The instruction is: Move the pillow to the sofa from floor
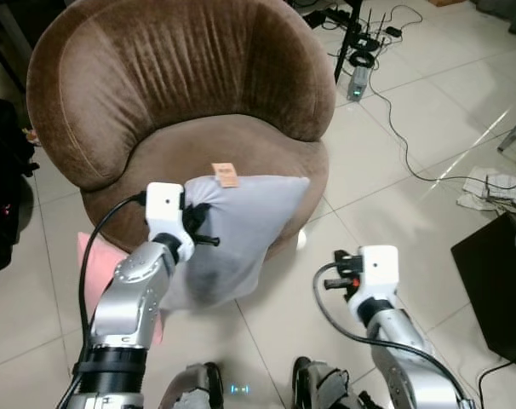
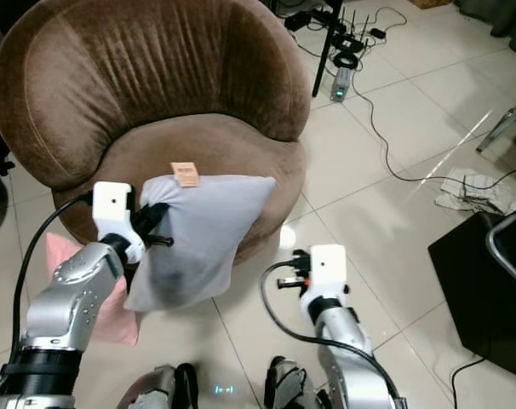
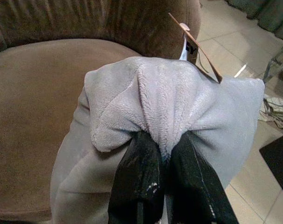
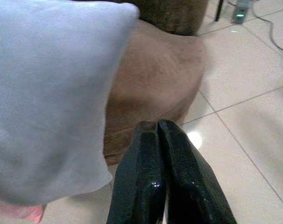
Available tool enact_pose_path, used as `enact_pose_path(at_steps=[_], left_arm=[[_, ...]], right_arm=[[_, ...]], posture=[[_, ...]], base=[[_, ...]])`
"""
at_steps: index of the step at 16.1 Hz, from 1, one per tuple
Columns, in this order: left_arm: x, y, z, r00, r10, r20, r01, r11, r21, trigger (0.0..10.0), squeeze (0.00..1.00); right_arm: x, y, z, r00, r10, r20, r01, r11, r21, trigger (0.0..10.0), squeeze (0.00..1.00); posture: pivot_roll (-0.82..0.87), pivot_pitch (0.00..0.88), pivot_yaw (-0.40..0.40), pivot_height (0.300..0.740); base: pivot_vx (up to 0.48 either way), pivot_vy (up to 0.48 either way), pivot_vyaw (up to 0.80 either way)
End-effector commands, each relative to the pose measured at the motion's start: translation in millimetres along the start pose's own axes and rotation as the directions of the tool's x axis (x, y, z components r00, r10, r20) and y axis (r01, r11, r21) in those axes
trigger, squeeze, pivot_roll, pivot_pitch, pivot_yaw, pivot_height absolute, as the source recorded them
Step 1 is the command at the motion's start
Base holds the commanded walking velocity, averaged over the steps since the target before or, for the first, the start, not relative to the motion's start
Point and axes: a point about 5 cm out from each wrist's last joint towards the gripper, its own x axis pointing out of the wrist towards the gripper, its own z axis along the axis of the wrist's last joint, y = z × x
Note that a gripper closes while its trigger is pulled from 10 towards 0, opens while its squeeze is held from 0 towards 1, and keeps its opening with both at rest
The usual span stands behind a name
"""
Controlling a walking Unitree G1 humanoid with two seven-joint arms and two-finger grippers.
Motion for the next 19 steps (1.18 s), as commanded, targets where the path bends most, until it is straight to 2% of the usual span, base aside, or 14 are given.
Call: enact_pose_path(at_steps=[1,3,4,6,9,14,16,19], left_arm=[[4.1,3.9,10,0.997,0.022,0.074,-0.023,1.0,0.013,0.0,0.0],[3.2,9.5,8,0.993,0.05,0.11,-0.048,0.999,-0.018,0.0,0.0],[2.3,10.5,3,0.99,0.059,0.13,-0.054,0.998,-0.042,0.0,0.0],[0.2,9.6,-9,0.992,0.075,0.106,-0.072,0.997,-0.034,0.0,0.0],[6.0,2.5,-12,0.994,0.033,0.109,-0.034,0.999,0.016,0.0,0.0],[12.2,5.6,-3,0.994,-0.007,0.112,-0.003,0.996,0.09,0.0,0.0],[13.0,10.7,2,0.991,-0.009,0.132,-0.01,0.99,0.144,0.0,0.0],[13.6,12.1,6,0.988,-0.009,0.154,-0.018,0.985,0.173,0.0,0.0]], right_arm=[[2.0,-11.7,3,0.998,-0.056,0.036,0.055,0.998,0.032,10.0,0.0],[2.0,-19.8,11,0.988,-0.1,0.121,0.1,0.995,0.009,10.0,0.0],[3.2,-22.8,11,0.985,-0.108,0.133,0.108,0.994,0.01,10.0,0.0],[5.3,-23.8,10,0.988,-0.092,0.125,0.092,0.996,0.011,10.0,0.0],[15.3,-24.3,10,0.987,-0.076,0.139,0.077,0.997,-0.003,10.0,0.0],[21.4,-13.3,6,0.985,-0.076,0.153,0.074,0.997,0.018,10.0,0.0],[23.8,-5.2,1,0.987,-0.059,0.149,0.057,0.998,0.019,10.0,0.0],[25.3,-1.6,-2,0.988,-0.048,0.144,0.046,0.999,0.018,10.0,0.0]], posture=[[-0.1,0.137,-0.059,0.74],[-0.09,0.13,-0.07,0.74],[-0.08,0.121,-0.079,0.74],[-0.07,0.113,-0.093,0.74],[-0.05,0.08,-0.092,0.74],[-0.05,0.074,-0.045,0.74],[-0.05,0.078,-0.02,0.74],[-0.05,0.082,-0.019,0.74]], base=[[0.0,0.0,0.0],[0.0,0.0,0.0],[0.0,0.0,0.0],[0.0,0.0,0.0],[0.0,0.0,0.0],[0.0,0.0,0.0],[0.0,0.0,0.0],[0.0,0.0,0.0]])
